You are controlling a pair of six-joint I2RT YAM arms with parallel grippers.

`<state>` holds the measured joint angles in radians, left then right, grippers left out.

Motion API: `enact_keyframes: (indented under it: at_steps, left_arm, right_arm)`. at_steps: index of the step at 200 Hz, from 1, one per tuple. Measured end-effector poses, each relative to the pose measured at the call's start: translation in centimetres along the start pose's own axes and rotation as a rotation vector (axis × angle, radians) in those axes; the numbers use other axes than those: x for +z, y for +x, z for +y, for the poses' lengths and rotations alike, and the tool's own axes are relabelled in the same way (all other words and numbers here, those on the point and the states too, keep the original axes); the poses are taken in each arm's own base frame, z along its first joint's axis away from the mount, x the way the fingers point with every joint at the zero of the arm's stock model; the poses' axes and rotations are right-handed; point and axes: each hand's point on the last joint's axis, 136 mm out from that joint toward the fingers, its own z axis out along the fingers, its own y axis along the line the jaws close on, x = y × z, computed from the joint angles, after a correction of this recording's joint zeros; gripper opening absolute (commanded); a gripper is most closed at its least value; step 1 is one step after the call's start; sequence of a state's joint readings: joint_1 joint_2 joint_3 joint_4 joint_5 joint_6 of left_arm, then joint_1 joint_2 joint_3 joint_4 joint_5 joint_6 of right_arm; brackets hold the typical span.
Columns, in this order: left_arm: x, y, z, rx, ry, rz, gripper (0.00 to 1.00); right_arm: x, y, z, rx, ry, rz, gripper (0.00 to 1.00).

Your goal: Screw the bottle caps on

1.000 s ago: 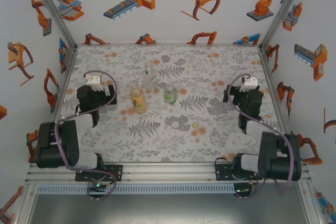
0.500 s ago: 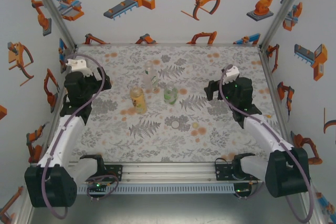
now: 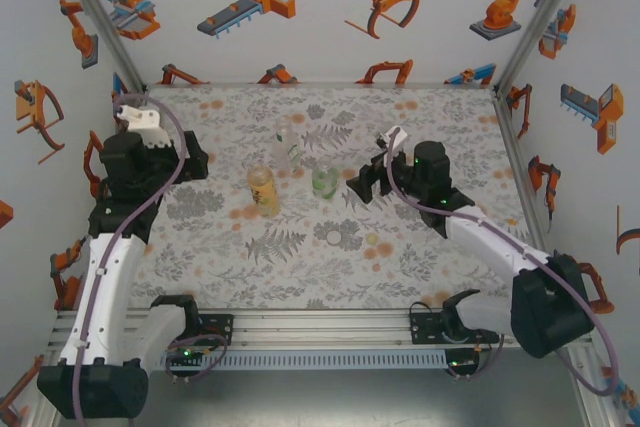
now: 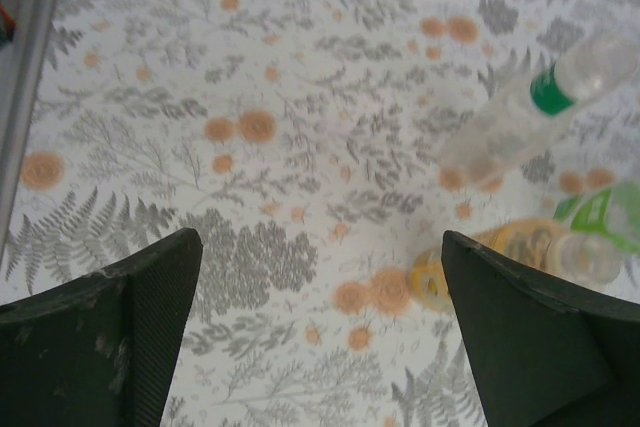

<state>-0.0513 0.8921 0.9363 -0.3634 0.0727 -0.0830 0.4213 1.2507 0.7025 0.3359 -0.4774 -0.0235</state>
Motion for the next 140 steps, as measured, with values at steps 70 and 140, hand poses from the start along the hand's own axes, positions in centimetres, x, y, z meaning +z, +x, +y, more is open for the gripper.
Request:
enact_keyframes:
  at_steps: [70, 140]
  left_arm:
    - [-1.3, 1.1, 0.4, 0.005, -0.009, -0.017, 0.97]
    - [-1.5, 1.0, 1.8, -0.010, -0.061, -0.027, 0.97]
  right_arm:
    - [4.9, -3.1, 2.4, -0.046, -0.144, -0.068, 0.82]
    - [8.4, -2.2, 2.5, -0.052, -0.179, -0.060, 0.82]
